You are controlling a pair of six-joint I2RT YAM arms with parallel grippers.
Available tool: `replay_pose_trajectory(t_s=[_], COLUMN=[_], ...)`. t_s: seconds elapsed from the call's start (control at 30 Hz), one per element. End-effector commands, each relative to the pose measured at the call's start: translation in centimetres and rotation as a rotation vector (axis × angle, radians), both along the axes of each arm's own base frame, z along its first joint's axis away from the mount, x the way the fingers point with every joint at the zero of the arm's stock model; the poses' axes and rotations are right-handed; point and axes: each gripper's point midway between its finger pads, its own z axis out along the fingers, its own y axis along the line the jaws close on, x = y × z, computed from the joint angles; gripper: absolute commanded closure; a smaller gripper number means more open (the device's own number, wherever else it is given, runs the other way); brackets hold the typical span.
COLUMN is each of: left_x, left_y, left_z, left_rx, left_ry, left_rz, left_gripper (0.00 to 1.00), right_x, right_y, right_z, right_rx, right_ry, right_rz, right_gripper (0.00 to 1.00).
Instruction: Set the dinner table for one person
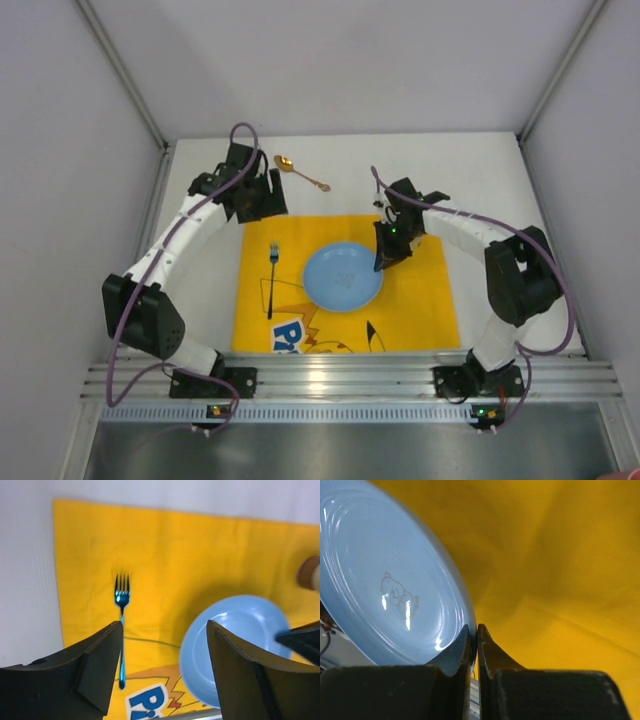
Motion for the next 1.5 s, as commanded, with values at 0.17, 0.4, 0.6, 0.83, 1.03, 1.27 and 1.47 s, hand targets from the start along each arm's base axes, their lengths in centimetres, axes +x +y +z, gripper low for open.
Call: replay_pose_trajectory(t_s=[0.17,0.4,0.6,0.83,1.03,1.27,1.47], left_x=[2.8,2.7,2.9,2.6,1.4,4.4,14.5], left_y=[-1.2,-1.0,-1.2,-1.2,-1.0,0.7,2.5], left_z=[3.7,2.7,2.1,2.5,3.1,3.7,5.3], left_rx=[-0.012,0.006,0.004,-0.009,-0.036,0.014,0.034], left_ry=[-0.053,-0.033,-0.013,-0.015,-0.011,-0.126,-0.302], left_rz=[-0.020,-0.019,-0.019,-0.001,0.023,0.169,0.326], left_gripper=[0.28,0.29,0.30,0.31,0.31,0.30,0.29], right_x=[0.9,1.3,5.4,13.6,23.1,29.3,26.5], right_y=[1.8,1.7,3.2,9.5,14.5,16.5,12.2], right_z=[-2.1,0.1,10.5,13.6,11.9,13.5,20.3], right_rx=[-0.003,-0.016,0.048,0.187,0.376,0.679,0.731], right_ry=[-0.065,-0.117,-0.331,-0.350,-0.408,-0.468,-0.487], right_rz=[0.067,0.084,0.121,0.091,-0.019,-0.156,-0.144], right_gripper=[1.00,0.20,0.12,0.13,0.13,0.15,0.18])
